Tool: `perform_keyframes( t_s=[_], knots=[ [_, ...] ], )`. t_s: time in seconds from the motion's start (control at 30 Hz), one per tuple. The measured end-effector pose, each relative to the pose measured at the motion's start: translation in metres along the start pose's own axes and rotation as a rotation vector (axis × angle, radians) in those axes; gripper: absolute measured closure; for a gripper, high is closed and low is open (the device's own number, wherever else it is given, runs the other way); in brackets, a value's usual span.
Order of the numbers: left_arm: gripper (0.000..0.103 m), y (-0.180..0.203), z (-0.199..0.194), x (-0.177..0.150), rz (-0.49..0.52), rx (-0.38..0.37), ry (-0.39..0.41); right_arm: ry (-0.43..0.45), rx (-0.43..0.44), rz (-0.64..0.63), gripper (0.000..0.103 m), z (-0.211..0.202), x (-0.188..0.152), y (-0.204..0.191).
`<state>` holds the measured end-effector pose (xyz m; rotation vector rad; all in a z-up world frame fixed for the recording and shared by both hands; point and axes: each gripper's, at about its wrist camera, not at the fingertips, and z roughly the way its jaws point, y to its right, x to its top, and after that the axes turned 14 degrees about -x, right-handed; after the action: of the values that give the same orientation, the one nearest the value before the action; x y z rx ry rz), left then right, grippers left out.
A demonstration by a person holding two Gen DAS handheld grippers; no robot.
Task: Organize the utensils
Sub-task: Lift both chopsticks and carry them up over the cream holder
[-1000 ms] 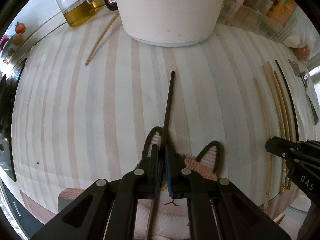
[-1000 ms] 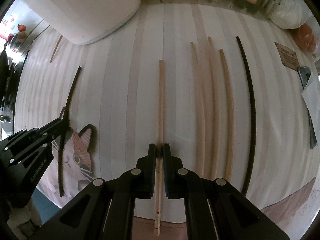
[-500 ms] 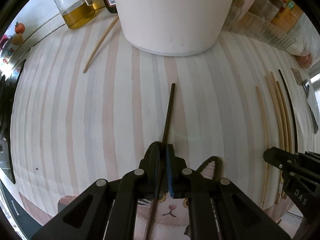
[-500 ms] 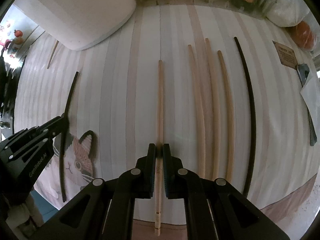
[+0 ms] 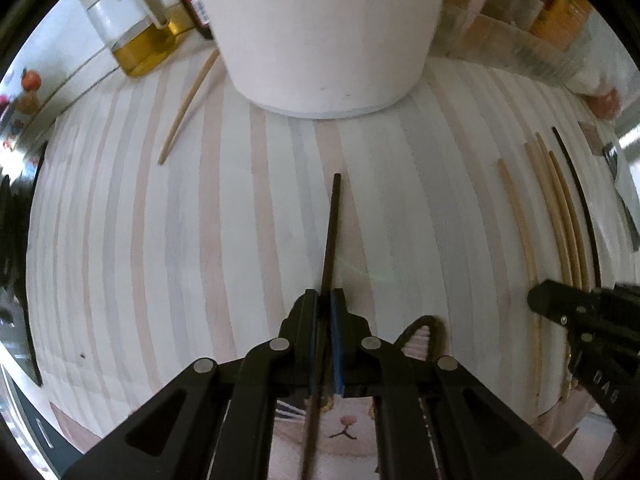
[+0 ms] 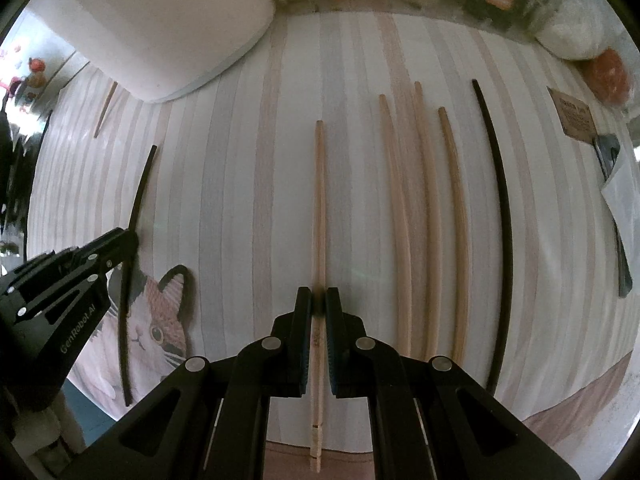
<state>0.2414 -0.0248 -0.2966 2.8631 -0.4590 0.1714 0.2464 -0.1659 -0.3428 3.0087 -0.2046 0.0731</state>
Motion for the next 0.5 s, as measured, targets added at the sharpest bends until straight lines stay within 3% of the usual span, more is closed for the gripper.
perform_keyframes(
  t_s=[0.2,0.5],
  knots=[
    [0.1,-0.002,-0.015,0.002,-0.02,-0.037,0.021,0.007,0.063,0.032,0.097,-0.003,0.003,0.01],
    [0.1,-0.007,-0.064,-0.001,-0.047,-0.084,0.104,0.092,0.15,0.092,0.097,-0.032,-0.003,0.023]
  ],
)
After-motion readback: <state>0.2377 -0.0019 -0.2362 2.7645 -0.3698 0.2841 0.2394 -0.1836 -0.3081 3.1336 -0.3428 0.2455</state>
